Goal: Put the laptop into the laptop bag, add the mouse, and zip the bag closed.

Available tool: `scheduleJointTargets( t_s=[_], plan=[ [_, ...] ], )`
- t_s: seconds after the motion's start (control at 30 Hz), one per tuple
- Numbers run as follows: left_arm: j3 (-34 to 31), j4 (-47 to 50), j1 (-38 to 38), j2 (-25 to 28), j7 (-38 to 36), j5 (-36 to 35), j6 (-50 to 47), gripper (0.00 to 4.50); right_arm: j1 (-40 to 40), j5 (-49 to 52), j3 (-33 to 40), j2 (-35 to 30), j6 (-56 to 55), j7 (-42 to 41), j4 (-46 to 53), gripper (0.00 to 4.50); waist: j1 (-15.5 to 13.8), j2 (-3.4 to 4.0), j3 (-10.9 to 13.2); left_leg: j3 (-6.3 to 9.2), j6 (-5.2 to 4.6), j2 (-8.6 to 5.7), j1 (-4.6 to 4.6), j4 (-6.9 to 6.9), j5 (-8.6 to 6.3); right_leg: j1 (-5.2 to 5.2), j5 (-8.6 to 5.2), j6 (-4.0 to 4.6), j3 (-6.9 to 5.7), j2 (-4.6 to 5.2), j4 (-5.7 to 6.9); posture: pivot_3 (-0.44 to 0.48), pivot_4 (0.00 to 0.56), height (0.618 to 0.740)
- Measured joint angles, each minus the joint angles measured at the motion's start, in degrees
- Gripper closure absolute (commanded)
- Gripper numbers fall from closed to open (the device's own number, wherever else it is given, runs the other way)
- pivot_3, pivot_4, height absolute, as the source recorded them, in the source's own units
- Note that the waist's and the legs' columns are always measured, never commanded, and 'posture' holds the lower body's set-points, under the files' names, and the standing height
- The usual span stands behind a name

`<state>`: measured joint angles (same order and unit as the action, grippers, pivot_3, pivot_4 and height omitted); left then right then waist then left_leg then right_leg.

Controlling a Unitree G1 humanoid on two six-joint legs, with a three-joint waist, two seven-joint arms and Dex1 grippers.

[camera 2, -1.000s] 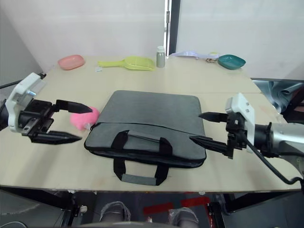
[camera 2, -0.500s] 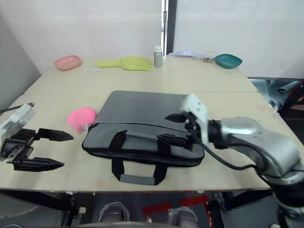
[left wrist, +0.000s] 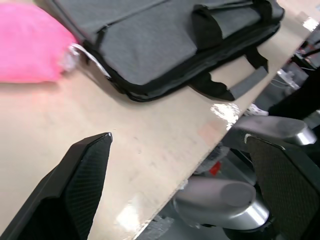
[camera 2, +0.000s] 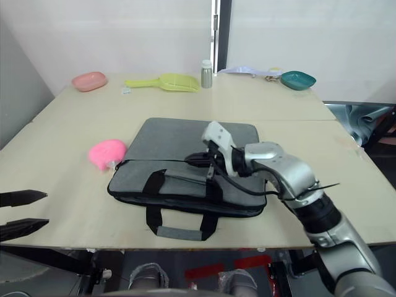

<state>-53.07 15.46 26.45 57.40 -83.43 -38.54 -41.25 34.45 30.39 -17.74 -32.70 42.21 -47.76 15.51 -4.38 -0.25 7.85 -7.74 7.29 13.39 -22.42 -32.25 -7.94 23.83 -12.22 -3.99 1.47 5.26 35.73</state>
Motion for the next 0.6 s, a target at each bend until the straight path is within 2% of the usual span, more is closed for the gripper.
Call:
scheduleJointTargets(
  t_s=[0.2, 0.37, 0.5, 0.6],
  plan=[
    [-2.3, -2.1, -0.5, 0.2, 2.0, 0.0, -1.0, 0.0, 1.6, -7.8, -5.5, 4.6, -3.7, -0.3, -6.3, 4.47, 0.7, -0.02, 0.0, 0.0, 0.0, 0.02, 0.03, 0.0, 0.0, 0.0, 0.0, 0.01, 0.0, -0.03, 0.03, 0.0, 0.15, 0.74],
    [-1.0, -5.4, -6.8, -0.4, 8.9, 0.4, -0.9, 0.0, 2.4, -16.6, -12.1, 3.4, -7.8, -1.3, -6.7, 4.47, 0.6, -0.2, -0.3, 0.04, 0.02, 0.02, 0.29, 0.0, -0.01, -0.26, 0.0, 0.01, -0.01, -0.03, 0.07, 0.0, 0.15, 0.74],
    [6.0, -8.4, -13.9, -2.9, 15.2, 2.8, 2.5, 0.0, 1.9, -20.3, -13.0, 3.5, -8.4, -1.1, -6.7, 4.47, 0.4, -0.41, -1.0, 0.07, 0.02, 0.0, 0.49, -0.1, -0.01, -0.52, 0.0, 0.01, 0.0, 0.0, 0.1, 0.0, 0.15, 0.74],
    [14.3, -13.7, -23.0, -4.7, 19.6, 6.8, 8.1, 0.0, 0.7, -21.6, -12.5, 4.4, -8.1, -0.4, -7.2, 4.47, -0.4, -0.33, -1.5, 0.2, 0.02, 0.0, 0.64, -0.24, -0.01, -0.7, 0.0, 0.0, -0.05, 0.0, 0.29, 0.0, 0.15, 0.74]
  ],
)
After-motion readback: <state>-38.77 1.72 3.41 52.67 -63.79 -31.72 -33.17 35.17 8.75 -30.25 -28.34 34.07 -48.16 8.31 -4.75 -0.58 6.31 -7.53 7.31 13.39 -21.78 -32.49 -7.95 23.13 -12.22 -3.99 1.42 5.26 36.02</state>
